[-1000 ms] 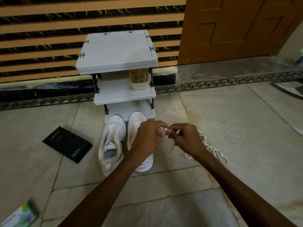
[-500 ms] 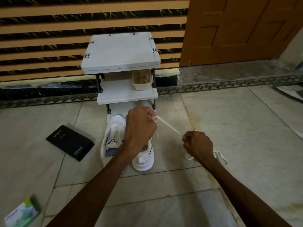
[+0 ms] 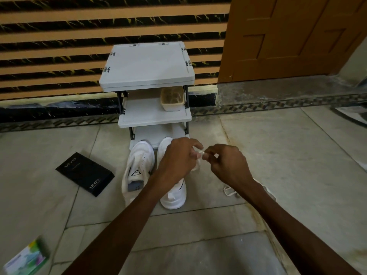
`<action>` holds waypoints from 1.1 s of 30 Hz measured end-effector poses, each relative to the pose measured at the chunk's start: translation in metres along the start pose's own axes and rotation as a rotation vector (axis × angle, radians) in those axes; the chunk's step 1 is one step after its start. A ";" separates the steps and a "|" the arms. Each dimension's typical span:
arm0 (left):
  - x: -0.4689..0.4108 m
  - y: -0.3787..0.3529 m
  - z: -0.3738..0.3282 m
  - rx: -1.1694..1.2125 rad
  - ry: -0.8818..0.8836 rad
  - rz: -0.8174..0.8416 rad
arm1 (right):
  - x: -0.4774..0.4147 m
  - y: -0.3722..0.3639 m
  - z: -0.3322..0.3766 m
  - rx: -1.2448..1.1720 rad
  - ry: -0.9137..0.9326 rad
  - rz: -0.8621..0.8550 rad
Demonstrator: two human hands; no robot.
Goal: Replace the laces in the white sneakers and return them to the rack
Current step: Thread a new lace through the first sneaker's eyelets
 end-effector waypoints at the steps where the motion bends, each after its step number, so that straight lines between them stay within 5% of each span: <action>1: -0.001 -0.002 -0.003 -0.031 -0.008 -0.008 | 0.000 0.003 0.004 0.016 0.008 -0.012; 7: 0.003 0.005 -0.002 -0.047 0.007 -0.092 | 0.003 0.001 0.005 0.056 -0.031 -0.028; 12: 0.009 0.053 -0.011 0.131 -0.068 -0.352 | 0.006 -0.025 -0.055 -0.001 -0.275 0.061; 17: 0.015 0.075 -0.021 0.197 -0.106 -0.471 | 0.014 -0.047 -0.108 0.202 -0.407 0.135; 21: 0.008 0.052 -0.011 0.146 -0.048 -0.355 | 0.007 -0.042 -0.112 0.196 -0.405 0.108; 26: 0.004 0.020 -0.007 0.012 -0.056 -0.151 | -0.007 -0.003 -0.044 -0.096 -0.093 -0.072; 33: -0.003 0.000 -0.016 -0.019 -0.042 -0.097 | -0.005 0.014 0.009 0.028 0.052 -0.096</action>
Point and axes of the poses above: each hand's wrist, its own x-axis away from the middle knuckle, its own y-axis out of the back of the hand, z = x × y, the point moved 9 cm from there along -x, towards the middle knuckle, and after that the axes turned 4 degrees about x, right-handed, at the moved point
